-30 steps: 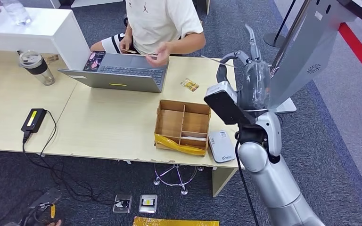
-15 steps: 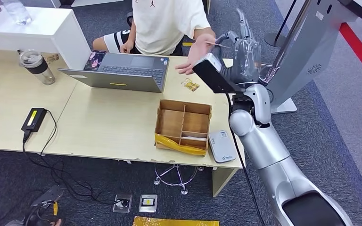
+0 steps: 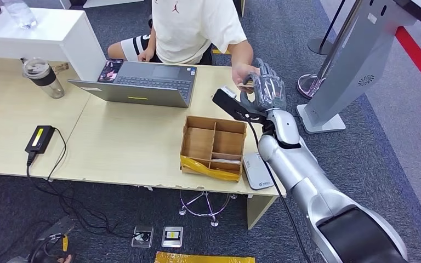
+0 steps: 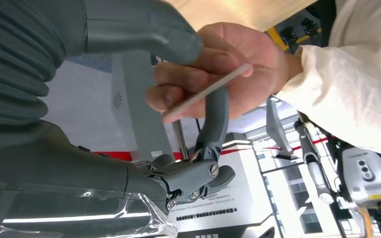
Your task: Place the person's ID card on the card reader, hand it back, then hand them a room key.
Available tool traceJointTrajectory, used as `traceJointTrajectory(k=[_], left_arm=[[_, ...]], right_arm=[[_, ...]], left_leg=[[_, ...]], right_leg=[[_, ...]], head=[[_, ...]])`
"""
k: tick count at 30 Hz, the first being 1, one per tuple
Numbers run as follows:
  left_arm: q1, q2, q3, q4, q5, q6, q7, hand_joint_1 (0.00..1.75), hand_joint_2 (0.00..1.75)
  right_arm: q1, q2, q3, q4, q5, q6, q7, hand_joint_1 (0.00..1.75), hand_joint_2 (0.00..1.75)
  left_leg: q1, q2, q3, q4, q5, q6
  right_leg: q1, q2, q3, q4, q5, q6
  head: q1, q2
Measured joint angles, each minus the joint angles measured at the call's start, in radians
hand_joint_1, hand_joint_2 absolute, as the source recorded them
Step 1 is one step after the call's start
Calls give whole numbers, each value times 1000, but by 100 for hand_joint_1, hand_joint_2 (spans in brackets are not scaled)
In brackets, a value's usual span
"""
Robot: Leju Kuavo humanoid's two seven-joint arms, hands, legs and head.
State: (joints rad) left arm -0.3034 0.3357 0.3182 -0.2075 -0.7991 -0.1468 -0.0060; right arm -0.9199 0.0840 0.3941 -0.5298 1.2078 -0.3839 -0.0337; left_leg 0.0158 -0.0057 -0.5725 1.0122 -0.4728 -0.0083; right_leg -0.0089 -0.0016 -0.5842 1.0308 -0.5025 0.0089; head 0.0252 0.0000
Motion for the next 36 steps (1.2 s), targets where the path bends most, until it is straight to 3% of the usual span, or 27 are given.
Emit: traceJointTrajectory(k=[7, 12, 16, 20, 23, 27, 32, 36], left_arm=[[-1, 0, 6, 0, -5, 2, 1, 0, 175], [8, 3, 23, 0, -3, 6, -2, 0, 175], [31, 10, 42, 0, 3, 12, -17, 0, 175], [69, 23, 66, 0, 7, 13, -31, 0, 175], [95, 34, 86, 1, 10, 11, -43, 0, 175], [140, 56, 103, 2, 12, 11, -53, 0, 175], [161, 69, 129, 6, 15, 13, -53, 0, 175], [168, 72, 150, 7, 11, 5, -52, 0, 175]], right_arm=[[-4, -15, 0, 41, -14, -38, 1, 0, 175], [-27, -59, -25, 47, -86, -92, -29, 0, 175], [-40, -137, -88, 26, -174, -109, -39, 0, 175], [-20, -275, -183, -13, -235, -104, -21, 0, 175], [40, -396, -267, -29, -290, -102, 4, 0, 175], [212, -531, -386, -38, -399, -99, 2, 0, 175], [384, -604, -522, -28, -450, -60, 3, 0, 175], [481, -621, -637, 25, -523, 188, 120, 0, 175]], left_leg=[[0, 1, 0, 0, 0, 0], [0, 1, 0, 0, 0, 0], [0, 1, 1, 1, 0, 0], [-1, 0, 0, 1, -1, 1], [0, -1, 1, 1, -3, 2], [3, -2, 2, 1, -7, 2], [5, 0, 2, 1, -9, 1], [7, -1, 2, 0, -9, 1]], right_leg=[[0, 1, -1, 0, 0, 0], [0, 1, -1, 0, 0, 0], [-1, 1, -1, -1, 0, 0], [-1, -1, 0, -3, 0, 0], [0, -2, 2, -6, 0, 1], [3, -3, 6, -9, -2, 1], [4, -1, 6, -9, -3, 1], [6, -2, 6, -10, -4, 0]], head=[[0, 0], [0, 0], [0, 0], [0, 0], [0, 0], [0, 0], [-1, 0], [0, 0]])
